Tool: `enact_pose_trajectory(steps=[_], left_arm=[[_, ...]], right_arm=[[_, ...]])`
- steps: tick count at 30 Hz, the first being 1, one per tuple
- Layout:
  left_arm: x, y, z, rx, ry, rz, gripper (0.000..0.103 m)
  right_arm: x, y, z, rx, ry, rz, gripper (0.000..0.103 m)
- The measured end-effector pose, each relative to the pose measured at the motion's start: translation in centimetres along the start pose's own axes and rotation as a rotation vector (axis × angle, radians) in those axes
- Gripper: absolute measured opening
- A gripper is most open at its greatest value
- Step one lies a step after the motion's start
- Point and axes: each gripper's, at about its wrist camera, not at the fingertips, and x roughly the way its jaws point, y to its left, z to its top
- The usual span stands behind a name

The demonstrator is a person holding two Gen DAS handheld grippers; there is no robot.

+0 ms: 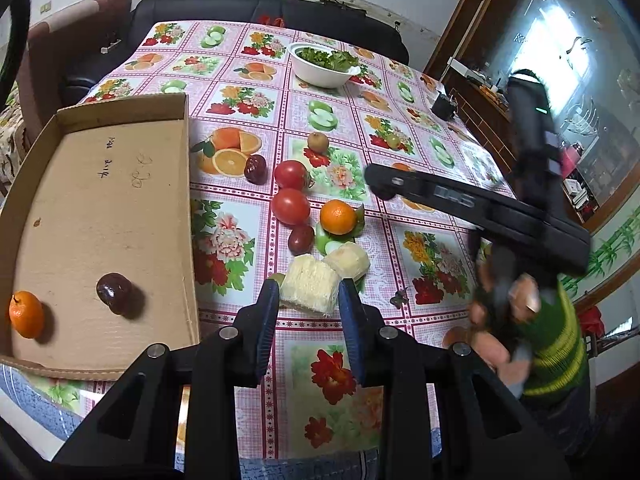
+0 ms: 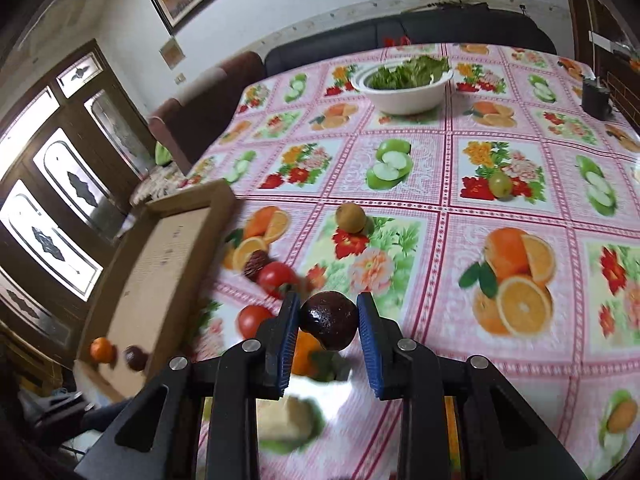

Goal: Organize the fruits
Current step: 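Grasp the pale yellow cube with the left tool while the right tool lifts the plum, then carry the pale cube with the left tool while the right tool carries the plum into the box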

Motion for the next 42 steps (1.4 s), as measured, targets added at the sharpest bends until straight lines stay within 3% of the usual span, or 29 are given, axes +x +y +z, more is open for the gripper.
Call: enact_pose_trajectory(steps=[3, 9, 21, 27, 42], left_arm=[[-0.6, 0.2, 0.1, -0.013, -0.015, 0.027, 0.028], [-2.1, 0.7, 0.5, -0.034, -0.058, 0.153, 0.028], [-3.8, 5.1, 1.1, -0.115, -0.123, 0.35, 0.028], [-4.0, 7.0, 1.2, -0.152, -0.129, 0.378, 0.028], [-3.6, 9.4, 1.1, -0.198, -0.116, 0.386, 0.028]], right_arm=[[-2.4, 0.5, -0.6, 0.0, -0.028, 0.024, 0.03], [-5.4, 2.0, -1.1, -0.017, -0.063, 0.063, 0.03], [-6.2, 6.1, -1.5, -0.081, -0.06, 0.123, 0.03], [-5.1, 8.5, -1.7, -0.117, -0.036, 0.152, 0.029], [-3.1, 10.0, -1.5, -0.141, -0.007, 0.158, 0.029]])
